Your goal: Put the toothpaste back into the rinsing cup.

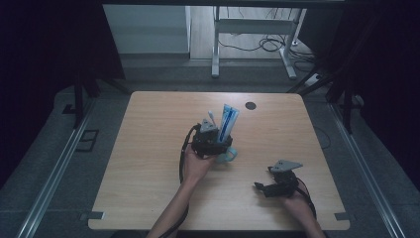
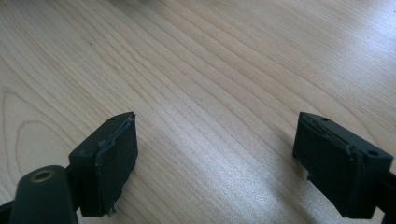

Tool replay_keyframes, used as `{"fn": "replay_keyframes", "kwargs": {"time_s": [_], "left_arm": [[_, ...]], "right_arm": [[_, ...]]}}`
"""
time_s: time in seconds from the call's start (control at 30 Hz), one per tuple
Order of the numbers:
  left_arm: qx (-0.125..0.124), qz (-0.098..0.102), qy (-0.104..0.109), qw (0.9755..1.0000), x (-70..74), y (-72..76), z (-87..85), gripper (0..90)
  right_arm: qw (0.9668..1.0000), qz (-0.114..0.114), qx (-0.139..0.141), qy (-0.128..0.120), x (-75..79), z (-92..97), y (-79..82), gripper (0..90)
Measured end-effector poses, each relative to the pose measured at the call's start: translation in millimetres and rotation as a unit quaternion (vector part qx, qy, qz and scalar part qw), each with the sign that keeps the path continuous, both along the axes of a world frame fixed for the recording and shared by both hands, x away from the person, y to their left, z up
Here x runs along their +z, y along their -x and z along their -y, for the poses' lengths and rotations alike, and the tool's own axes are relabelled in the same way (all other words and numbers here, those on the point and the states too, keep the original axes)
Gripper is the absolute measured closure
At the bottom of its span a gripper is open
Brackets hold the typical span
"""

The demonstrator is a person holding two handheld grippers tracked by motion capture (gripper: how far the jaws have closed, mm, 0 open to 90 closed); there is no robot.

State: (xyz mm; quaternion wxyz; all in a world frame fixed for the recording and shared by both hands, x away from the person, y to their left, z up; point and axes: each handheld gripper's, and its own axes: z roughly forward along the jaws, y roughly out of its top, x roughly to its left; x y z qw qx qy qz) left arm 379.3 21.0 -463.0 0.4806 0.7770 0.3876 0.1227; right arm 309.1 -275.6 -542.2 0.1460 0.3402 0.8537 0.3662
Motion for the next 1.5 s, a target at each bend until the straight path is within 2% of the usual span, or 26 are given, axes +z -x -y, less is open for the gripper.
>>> {"fn": "replay_keyframes", "kwargs": {"time_s": [0.27,0.43,0.67,0.73,0.97,1.17,1.27,1.5], "left_arm": [[-0.007,-0.009,-0.005,0.9999,0.6,5.1,2.0,26.5],[-0.011,-0.008,-0.009,0.9999,1.0,7.2,3.3,24.7],[-0.021,-0.023,0.011,0.9995,-1.0,9.3,-2.3,24.7],[-0.022,-0.023,0.010,0.9995,-1.1,11.2,-4.0,23.7],[-0.028,-0.026,0.036,0.9986,0.4,18.2,-13.4,20.5],[-0.039,-0.029,0.032,0.9983,-0.6,26.5,-21.0,18.0],[-0.038,-0.030,0.036,0.9982,1.3,30.1,-25.3,17.8],[-0.038,-0.031,0.030,0.9983,4.5,36.7,-31.5,16.9]], "right_arm": [[1.0000,0.000,0.000,-0.001,0.0,-0.1,0.0,14.0],[1.0000,0.000,0.000,0.000,0.0,0.0,0.0,14.0],[1.0000,0.000,0.000,0.000,0.0,0.0,0.0,14.0],[1.0000,0.000,0.000,0.000,0.0,0.0,0.0,14.0],[1.0000,0.000,0.000,0.000,0.0,0.0,0.0,14.0],[1.0000,0.001,0.000,0.000,0.0,0.0,0.0,14.0],[1.0000,0.001,0.000,0.000,0.0,-0.1,0.0,14.0],[1.0000,0.001,0.000,0.001,0.0,-0.1,0.0,14.0]]}}
